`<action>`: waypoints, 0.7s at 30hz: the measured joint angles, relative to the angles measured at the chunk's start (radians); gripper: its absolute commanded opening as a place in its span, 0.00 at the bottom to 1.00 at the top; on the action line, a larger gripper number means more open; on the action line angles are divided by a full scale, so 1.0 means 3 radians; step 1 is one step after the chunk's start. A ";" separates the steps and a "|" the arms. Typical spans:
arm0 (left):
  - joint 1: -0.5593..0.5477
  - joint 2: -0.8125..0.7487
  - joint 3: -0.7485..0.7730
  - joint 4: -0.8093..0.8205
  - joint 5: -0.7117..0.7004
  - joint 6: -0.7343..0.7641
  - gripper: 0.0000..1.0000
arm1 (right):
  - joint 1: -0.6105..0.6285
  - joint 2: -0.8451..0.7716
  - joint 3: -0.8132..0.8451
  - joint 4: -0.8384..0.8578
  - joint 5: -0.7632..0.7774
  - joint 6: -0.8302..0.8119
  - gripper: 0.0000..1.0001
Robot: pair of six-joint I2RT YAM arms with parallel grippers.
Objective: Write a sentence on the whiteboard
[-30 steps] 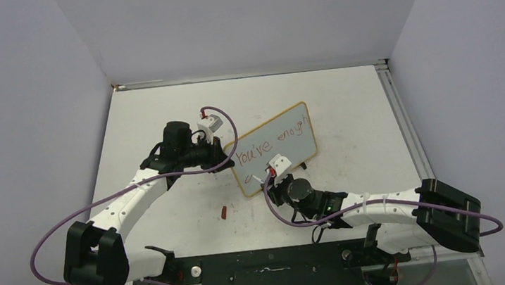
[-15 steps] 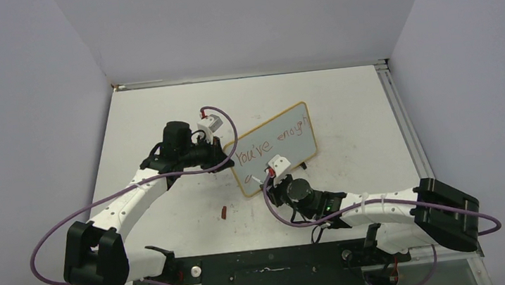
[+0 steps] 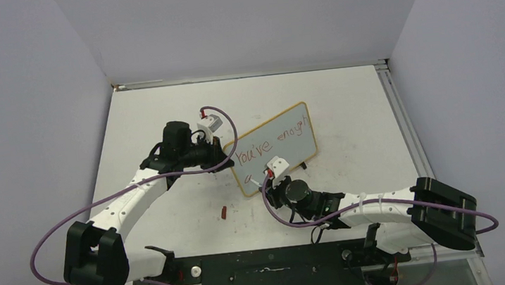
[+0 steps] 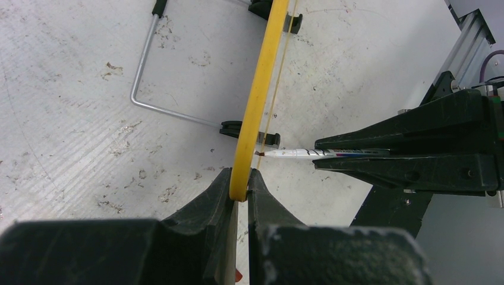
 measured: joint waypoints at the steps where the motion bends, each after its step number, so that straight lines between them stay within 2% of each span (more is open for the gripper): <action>1: 0.0000 0.0000 0.0000 0.0000 0.0000 0.0000 0.00 | 0.0000 0.0000 0.0000 -0.0005 0.0003 0.0001 0.05; 14: 0.0000 0.0000 0.0004 -0.0003 0.0001 0.0000 0.00 | 0.0020 -0.0078 -0.0036 -0.0205 0.0165 0.0010 0.05; 21: -0.0001 0.0000 0.0004 -0.0010 0.0006 0.0000 0.00 | 0.0025 -0.0314 -0.0037 -0.0280 0.0195 -0.0006 0.05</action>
